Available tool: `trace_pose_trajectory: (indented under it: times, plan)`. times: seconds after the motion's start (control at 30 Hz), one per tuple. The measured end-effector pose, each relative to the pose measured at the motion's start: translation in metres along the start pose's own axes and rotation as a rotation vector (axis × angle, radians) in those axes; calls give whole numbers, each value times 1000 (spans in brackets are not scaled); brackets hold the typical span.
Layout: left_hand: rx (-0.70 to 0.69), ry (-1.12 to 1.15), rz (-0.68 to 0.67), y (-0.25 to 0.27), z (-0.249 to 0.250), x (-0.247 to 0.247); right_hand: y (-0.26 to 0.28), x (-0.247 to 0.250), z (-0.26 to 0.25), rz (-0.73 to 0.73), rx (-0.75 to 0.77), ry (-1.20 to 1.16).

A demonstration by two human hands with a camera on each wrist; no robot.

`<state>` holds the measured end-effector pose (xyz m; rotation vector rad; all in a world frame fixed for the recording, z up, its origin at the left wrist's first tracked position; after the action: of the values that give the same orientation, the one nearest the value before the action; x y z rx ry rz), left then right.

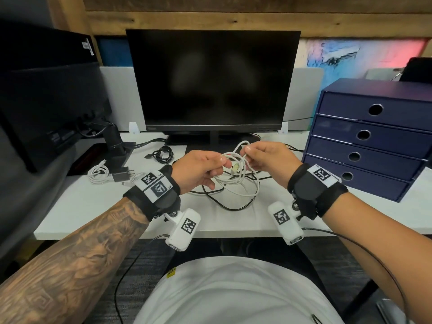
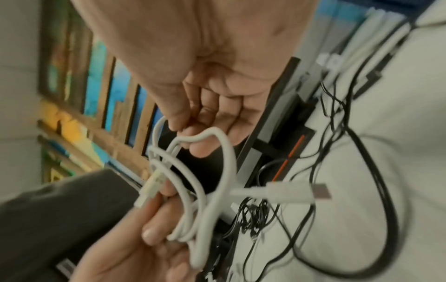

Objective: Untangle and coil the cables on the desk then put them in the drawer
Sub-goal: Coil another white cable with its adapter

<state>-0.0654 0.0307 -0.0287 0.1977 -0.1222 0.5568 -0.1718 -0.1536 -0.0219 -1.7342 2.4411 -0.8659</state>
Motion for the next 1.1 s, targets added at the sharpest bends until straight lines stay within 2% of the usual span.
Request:
trace_pose_trajectory:
  times: [0.1,0.27,0.33,0.4,0.47,0.6,0.67,0.77,0.9,1.03,1.1]
  plan:
    - [-33,-3,58,0,-1,0,3,-6,3,-73,-89,-97]
    - [-89,-6,233,-4,-5,-2,7,-21,1,-115,-190,-270]
    - [-114,-16,279,-5,-6,-4,7,-26,-2,-158,-172,-88]
    - [-124,2,311,-6,-5,-6,7,-28,-1,-153,-92,168]
    - [-116,63,342,-7,-4,-6,5,-28,2,-73,21,368]
    - [-87,206,404,-9,-3,1,4,-20,0,137,365,700]
    - [-68,252,423,-10,-4,10,5,-15,-4,123,415,813]
    - [-61,256,398,-11,-6,23,8,-13,-6,99,407,774]
    - [-77,121,299,-9,-6,15,9,-19,-5,88,341,645]
    - [-109,13,223,-8,-4,3,5,-23,3,63,299,743]
    - [-107,-5,213,-9,-4,5,3,-21,5,73,271,698]
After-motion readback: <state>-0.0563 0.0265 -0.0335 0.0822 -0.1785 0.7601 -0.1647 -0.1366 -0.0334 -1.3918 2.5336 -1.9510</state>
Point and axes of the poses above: each hand's wrist, its own y-axis away from the middle knuckle, its own x-axis out of the back of the hand, z = x × y, the point moved 1 cm from there along -y, towards the middle knuckle, and after that the axes turned 14 degrees about x, right-handed, at the moved point
